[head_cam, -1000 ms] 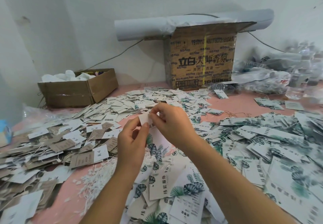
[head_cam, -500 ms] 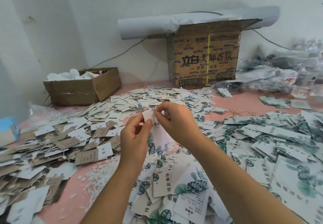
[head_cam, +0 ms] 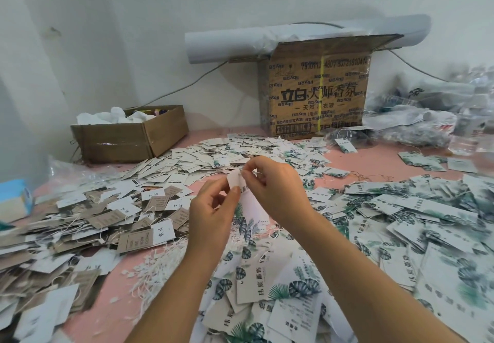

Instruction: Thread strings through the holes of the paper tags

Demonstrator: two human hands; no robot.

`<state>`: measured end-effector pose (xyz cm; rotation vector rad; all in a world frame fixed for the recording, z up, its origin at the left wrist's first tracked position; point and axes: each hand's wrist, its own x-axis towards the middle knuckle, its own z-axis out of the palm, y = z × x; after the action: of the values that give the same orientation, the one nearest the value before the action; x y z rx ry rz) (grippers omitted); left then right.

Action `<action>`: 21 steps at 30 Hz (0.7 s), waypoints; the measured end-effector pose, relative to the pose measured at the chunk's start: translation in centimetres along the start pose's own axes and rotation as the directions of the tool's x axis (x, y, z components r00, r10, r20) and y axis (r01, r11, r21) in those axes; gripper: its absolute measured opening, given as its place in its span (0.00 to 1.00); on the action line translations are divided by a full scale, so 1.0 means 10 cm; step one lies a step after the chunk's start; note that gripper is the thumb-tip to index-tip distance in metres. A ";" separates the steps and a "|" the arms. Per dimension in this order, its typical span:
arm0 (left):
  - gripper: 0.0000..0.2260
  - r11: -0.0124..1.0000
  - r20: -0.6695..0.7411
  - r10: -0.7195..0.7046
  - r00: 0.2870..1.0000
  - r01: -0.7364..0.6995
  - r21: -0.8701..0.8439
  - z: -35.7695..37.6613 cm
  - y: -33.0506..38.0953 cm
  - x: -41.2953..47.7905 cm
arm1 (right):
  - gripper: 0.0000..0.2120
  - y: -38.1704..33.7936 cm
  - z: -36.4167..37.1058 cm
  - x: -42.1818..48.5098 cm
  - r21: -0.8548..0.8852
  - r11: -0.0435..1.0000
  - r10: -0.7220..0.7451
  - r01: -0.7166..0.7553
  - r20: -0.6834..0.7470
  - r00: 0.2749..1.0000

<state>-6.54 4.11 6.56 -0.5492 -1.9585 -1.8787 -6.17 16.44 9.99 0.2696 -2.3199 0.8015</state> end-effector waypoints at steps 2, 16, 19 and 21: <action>0.08 1.000 0.002 -0.013 1.000 0.013 0.005 0.00 -0.01 0.00 | 0.05 0.00 0.00 0.00 0.003 1.000 0.000 0.000 -0.007 1.000; 0.07 1.000 0.024 -0.018 1.000 0.018 0.009 -0.01 0.04 0.01 | 0.05 -0.02 0.05 -0.02 -0.037 0.998 -0.051 0.050 -0.038 0.998; 0.05 1.000 0.033 -0.002 0.999 0.002 -0.002 -0.01 0.06 0.02 | 0.06 -0.02 0.05 -0.03 -0.040 0.998 -0.045 0.043 -0.048 0.998; 0.07 0.999 0.031 -0.015 0.999 0.016 -0.030 -0.02 0.05 0.02 | 0.06 -0.02 0.06 -0.03 -0.042 0.998 -0.045 0.043 -0.051 0.998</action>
<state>-6.42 3.96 7.11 -0.5773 -1.9620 -1.9230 -6.18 15.88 9.58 0.2780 -2.2713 0.7302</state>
